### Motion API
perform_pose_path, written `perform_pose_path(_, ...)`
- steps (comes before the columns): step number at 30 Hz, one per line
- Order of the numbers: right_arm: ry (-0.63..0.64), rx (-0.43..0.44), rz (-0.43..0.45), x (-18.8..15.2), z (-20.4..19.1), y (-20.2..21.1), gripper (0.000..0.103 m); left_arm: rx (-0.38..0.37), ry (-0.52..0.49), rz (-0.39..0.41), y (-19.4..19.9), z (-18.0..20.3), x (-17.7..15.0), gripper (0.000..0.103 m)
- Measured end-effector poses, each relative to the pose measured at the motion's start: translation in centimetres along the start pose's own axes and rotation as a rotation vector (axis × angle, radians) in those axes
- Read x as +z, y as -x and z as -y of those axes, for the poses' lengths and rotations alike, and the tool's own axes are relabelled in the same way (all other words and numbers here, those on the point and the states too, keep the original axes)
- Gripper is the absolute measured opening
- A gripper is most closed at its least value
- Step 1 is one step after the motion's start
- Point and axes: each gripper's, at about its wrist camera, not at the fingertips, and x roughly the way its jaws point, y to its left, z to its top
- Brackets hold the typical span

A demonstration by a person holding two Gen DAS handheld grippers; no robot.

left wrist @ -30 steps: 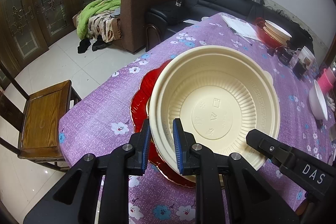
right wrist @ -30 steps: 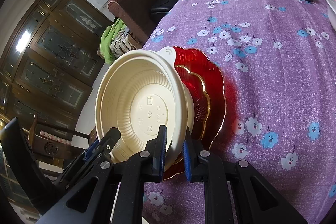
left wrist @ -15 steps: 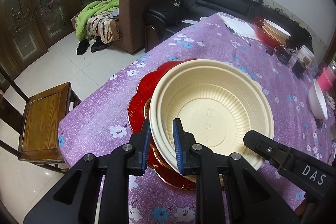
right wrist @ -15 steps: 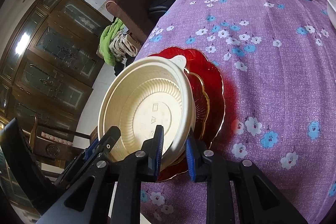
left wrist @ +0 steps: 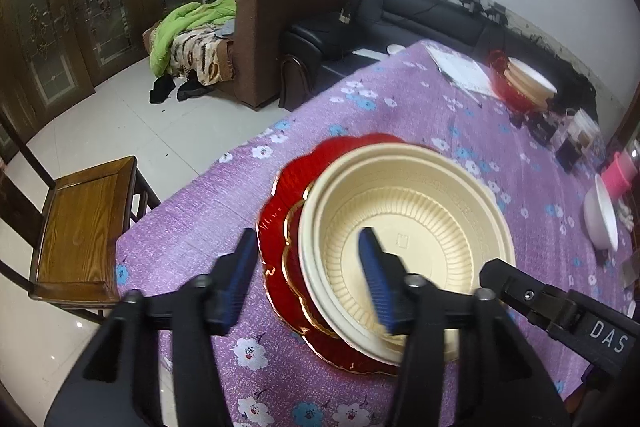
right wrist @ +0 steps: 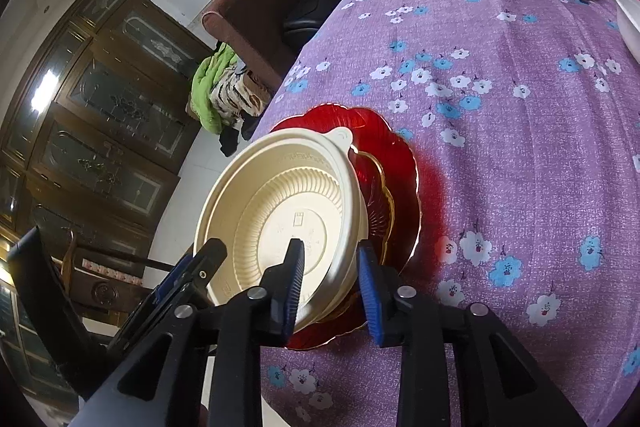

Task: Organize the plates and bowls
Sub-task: 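Open both grippers and withdraw from the beige bowl, then move both grippers toward the large white bowl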

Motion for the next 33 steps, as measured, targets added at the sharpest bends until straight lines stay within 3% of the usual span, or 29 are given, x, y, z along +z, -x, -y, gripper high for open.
perform_pose_path(2,-0.010,0.008,0.013,0.1,0.2,0.4,0.042,0.000,0.019,0.020,0.6,-0.3,0.2,0.056)
perform_pose_path(5,-0.030,0.027,0.037,0.2,0.5,1.3,0.049,-0.016,0.059,0.059,1.6,-0.7,0.5,0.060)
perform_pose_path(7,-0.045,0.046,0.065,0.2,0.9,2.2,0.056,-0.035,0.089,0.091,2.3,-0.9,0.6,0.071)
perform_pose_path(8,-0.052,0.055,0.080,0.3,1.1,2.6,0.064,-0.053,0.102,0.105,2.7,-0.9,0.7,0.073)
perform_pose_path(13,-0.102,0.092,0.153,0.4,2.9,5.0,0.080,-0.176,0.127,0.140,4.0,0.2,0.8,0.081)
perform_pose_path(21,-0.185,0.051,0.209,0.2,7.5,8.6,0.089,-0.308,-0.015,0.106,4.6,5.8,0.3,0.081)
perform_pose_path(27,-0.251,0.001,0.241,-0.5,11.6,10.9,0.091,-0.400,-0.156,0.027,4.0,10.9,-1.1,0.081)
perform_pose_path(33,-0.307,-0.031,0.301,-1.1,15.5,13.5,0.091,-0.423,-0.255,-0.026,3.6,14.3,-2.0,0.081)
